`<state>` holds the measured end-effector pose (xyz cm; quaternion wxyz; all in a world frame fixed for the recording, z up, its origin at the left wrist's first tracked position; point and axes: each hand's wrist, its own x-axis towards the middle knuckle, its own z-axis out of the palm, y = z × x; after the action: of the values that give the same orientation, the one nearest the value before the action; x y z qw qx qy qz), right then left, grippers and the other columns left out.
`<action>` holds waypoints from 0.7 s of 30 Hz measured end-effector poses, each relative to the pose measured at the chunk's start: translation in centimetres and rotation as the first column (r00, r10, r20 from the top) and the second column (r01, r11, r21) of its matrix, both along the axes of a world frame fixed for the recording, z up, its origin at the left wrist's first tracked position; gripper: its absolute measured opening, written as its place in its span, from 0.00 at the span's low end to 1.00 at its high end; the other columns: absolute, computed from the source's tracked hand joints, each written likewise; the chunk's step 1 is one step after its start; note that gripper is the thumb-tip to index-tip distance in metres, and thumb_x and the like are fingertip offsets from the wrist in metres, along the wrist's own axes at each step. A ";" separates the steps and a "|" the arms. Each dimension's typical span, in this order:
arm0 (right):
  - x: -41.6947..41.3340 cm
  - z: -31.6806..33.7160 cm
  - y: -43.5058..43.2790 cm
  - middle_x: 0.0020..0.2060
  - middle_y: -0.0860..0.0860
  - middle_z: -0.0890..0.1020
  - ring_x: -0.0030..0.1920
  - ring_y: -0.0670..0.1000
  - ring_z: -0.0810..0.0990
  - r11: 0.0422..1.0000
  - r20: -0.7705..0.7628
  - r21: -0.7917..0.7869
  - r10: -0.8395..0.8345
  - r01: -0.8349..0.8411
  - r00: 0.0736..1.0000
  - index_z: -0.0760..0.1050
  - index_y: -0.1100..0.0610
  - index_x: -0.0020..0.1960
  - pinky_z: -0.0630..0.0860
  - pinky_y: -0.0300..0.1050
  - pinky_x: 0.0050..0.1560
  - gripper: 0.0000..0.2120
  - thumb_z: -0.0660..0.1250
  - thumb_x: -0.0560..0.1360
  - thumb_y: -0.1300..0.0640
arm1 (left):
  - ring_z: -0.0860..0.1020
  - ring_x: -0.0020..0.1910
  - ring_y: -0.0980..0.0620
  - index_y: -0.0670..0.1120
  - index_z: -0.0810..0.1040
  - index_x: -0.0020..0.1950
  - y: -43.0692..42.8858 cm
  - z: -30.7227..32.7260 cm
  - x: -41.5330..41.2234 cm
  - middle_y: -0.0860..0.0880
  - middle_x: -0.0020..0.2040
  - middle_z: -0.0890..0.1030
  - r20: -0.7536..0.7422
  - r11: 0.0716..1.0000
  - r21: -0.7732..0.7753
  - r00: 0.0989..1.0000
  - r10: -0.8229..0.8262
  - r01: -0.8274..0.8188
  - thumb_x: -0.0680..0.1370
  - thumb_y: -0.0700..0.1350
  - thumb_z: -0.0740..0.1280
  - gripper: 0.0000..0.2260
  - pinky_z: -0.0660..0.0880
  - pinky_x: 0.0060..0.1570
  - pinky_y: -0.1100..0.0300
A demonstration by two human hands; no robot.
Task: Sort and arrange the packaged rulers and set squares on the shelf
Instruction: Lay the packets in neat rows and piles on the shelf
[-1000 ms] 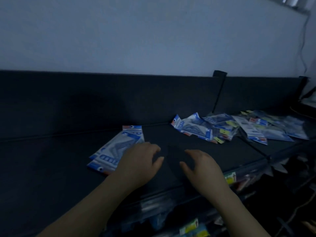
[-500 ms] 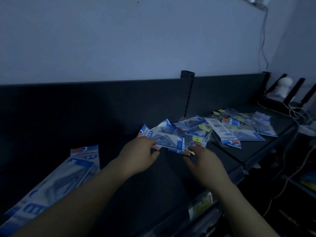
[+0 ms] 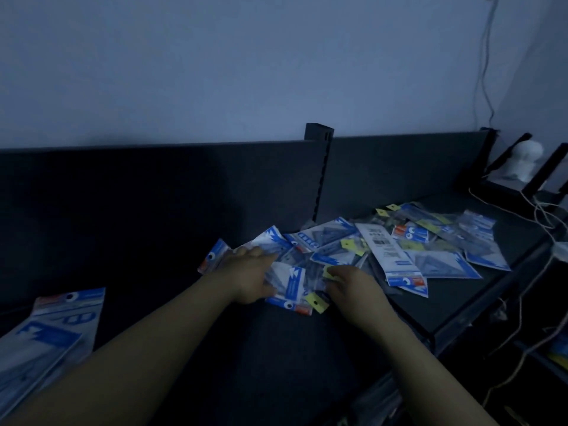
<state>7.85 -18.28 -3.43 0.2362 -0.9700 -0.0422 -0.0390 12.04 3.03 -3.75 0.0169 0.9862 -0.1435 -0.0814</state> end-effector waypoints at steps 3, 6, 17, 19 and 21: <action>2.4 0.0 -1.2 0.55 0.60 0.80 0.51 0.57 0.79 0.997 0.004 -0.008 0.076 -0.076 0.997 0.76 0.63 0.59 0.76 0.50 0.49 0.13 0.60 0.78 0.59 | 0.63 0.69 0.45 0.53 0.62 0.73 -0.2 0.1 0.5 0.49 0.73 0.64 0.001 0.996 0.011 0.996 0.093 -0.093 0.68 0.69 0.66 0.38 0.60 0.66 0.50; 5.4 -0.3 -1.9 0.57 0.57 0.79 0.52 0.57 0.78 0.991 0.053 -0.002 0.136 -0.136 0.989 0.76 0.60 0.61 0.76 0.48 0.49 0.14 0.59 0.78 0.61 | 0.73 0.60 0.52 0.57 0.69 0.67 0.1 0.3 0.3 0.57 0.61 0.74 -0.019 0.964 -0.205 0.985 0.170 -0.171 0.69 0.64 0.70 0.29 0.66 0.54 0.61; 11.9 -2.7 -3.5 0.54 0.55 0.80 0.51 0.57 0.76 0.909 0.098 -0.263 0.360 -0.325 0.928 0.77 0.58 0.53 0.69 0.48 0.54 0.12 0.56 0.78 0.61 | 0.72 0.43 0.54 0.46 0.70 0.49 0.0 -0.4 1.6 0.50 0.46 0.72 -0.143 0.695 -0.502 0.842 0.521 -0.515 0.74 0.48 0.71 0.12 0.66 0.32 0.64; 11.4 -2.2 -3.9 0.49 0.54 0.82 0.48 0.54 0.77 0.889 0.097 -0.296 0.393 -0.351 0.914 0.80 0.57 0.51 0.69 0.45 0.55 0.13 0.56 0.79 0.60 | 0.71 0.40 0.56 0.46 0.69 0.46 -0.1 -0.8 1.6 0.51 0.43 0.72 -0.113 0.692 -0.512 0.838 0.534 -0.509 0.73 0.47 0.72 0.12 0.65 0.31 0.64; 11.1 -1.7 -4.2 0.46 0.54 0.83 0.44 0.53 0.78 0.872 0.091 -0.307 0.427 -0.382 0.900 0.81 0.56 0.49 0.71 0.44 0.50 0.13 0.58 0.79 0.58 | 0.71 0.39 0.58 0.45 0.70 0.47 0.3 -1.1 1.5 0.52 0.42 0.73 -0.139 0.648 -0.576 0.841 0.524 -0.499 0.72 0.45 0.74 0.13 0.66 0.32 0.64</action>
<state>18.93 -22.53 -5.13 0.0947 -0.9570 -0.2681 -0.0577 13.56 3.31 -4.85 0.3420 0.9317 0.1219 -0.0048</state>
